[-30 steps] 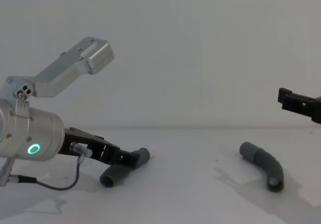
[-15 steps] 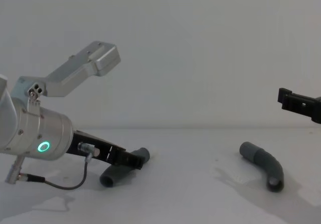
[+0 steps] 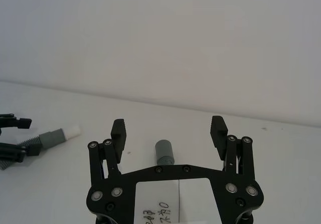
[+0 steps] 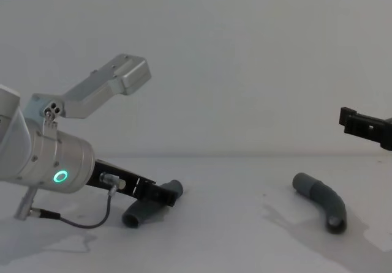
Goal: Use both hands to pick up one end of the pipe from the table, align the ends, and insert them.
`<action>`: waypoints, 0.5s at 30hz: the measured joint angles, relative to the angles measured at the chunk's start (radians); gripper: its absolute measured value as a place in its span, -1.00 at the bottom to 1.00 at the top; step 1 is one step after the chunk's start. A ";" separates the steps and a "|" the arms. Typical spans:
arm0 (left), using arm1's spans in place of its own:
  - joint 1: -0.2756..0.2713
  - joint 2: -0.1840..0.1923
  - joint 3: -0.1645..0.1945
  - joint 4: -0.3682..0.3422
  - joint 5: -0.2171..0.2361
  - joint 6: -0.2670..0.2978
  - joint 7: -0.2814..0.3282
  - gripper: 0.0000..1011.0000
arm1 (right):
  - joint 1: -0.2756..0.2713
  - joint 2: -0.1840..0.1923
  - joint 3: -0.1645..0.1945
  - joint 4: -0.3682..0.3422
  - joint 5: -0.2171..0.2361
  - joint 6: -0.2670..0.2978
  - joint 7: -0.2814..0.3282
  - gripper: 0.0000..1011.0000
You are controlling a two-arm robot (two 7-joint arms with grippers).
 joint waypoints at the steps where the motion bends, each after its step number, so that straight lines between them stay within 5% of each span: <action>1: -0.001 -0.001 0.000 0.002 0.001 -0.001 -0.001 0.98 | 0.000 0.000 0.000 0.000 0.000 0.000 0.000 0.98; 15: -0.033 -0.030 0.001 0.056 0.012 -0.007 -0.009 0.98 | 0.000 0.000 0.000 0.000 0.000 0.000 0.000 0.98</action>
